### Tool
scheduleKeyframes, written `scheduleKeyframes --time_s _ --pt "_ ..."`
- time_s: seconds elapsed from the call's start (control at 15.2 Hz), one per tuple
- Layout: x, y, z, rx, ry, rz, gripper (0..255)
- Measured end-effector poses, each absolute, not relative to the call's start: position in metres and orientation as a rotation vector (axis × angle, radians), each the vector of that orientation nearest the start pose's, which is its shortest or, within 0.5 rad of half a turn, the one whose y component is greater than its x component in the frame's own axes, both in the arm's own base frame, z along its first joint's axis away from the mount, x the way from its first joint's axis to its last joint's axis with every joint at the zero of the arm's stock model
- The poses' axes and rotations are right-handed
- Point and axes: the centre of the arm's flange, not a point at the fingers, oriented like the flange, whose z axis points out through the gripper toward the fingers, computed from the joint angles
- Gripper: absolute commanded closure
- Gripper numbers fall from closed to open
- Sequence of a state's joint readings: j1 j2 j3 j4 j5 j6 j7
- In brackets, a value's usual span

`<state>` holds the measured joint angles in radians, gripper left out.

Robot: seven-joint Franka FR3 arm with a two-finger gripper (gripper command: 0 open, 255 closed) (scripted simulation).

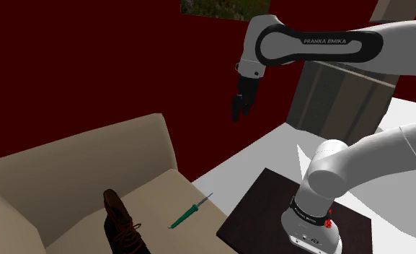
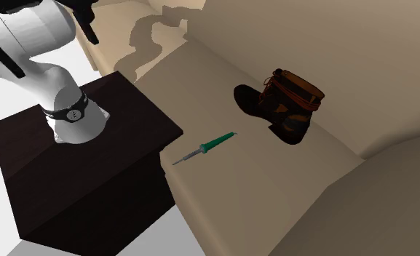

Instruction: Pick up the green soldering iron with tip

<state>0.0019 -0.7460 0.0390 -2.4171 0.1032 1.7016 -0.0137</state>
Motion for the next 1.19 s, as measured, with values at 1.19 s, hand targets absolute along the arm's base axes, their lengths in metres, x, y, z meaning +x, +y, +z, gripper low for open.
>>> scheduleKeyframes --time_s 1.19 --pt "0.39 0.134 0.384 -2.973 -0.834 0.081 0"
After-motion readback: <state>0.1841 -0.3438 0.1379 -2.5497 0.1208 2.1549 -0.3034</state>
